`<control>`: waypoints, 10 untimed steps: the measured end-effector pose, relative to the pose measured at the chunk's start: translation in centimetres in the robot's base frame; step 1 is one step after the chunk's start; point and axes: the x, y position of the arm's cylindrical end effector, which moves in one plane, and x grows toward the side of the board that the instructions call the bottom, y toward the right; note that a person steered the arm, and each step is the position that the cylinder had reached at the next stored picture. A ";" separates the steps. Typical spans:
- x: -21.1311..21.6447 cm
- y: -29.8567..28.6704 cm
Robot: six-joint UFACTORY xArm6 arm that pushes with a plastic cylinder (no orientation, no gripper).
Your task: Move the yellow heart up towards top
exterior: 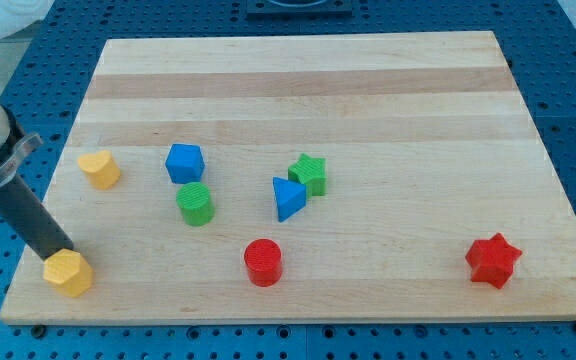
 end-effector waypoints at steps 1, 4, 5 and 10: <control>-1.3 1.8; -4.3 5.0; -5.7 5.0; -7.9 2.5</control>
